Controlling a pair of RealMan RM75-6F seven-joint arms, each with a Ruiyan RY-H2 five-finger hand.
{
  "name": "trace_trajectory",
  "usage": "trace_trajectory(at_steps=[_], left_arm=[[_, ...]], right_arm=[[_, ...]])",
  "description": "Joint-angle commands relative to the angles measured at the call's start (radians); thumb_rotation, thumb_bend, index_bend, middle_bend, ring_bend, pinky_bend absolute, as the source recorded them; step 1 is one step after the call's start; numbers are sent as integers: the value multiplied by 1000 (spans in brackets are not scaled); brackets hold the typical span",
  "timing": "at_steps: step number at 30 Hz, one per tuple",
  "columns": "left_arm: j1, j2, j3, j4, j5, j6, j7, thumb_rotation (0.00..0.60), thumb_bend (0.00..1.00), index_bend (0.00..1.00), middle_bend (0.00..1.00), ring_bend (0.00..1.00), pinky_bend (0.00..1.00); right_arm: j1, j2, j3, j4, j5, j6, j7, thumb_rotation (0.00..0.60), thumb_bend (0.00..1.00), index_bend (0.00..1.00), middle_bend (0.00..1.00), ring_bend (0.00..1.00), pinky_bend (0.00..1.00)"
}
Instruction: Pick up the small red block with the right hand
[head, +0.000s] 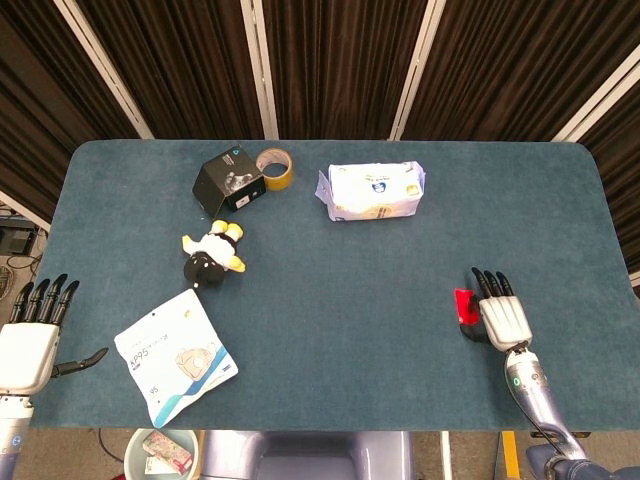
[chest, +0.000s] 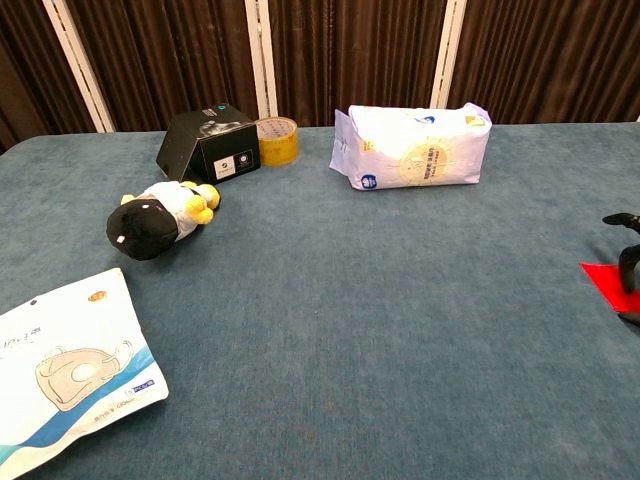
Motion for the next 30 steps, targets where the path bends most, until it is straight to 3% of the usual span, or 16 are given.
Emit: trace_trajectory(at_steps=[1,12,22,30], left_arm=[[-1,-1,-1,0,-2,-2,1,277,0,0,0,0,0],[-2,-2,-3,1,-9,-2,1,279,0,0,0,0,0],[0,-1,-1,1,-6,3,2,281,0,0,0,0,0],[-2,0,-2,2,-13,-4,5,276,0,0,0,0,0]], right_arm=[[4,-3,2,6,3,-7,3,600,265,522,1,0,0],[13,-18,-2,40,-1,-14,13,600,357,550,20,0,0],[16,-24,-8,49,-1,-22,1,600,501,569,39,0,0],[18,-35,-12,55,2,-41,1,600,536,584,42,0,0]])
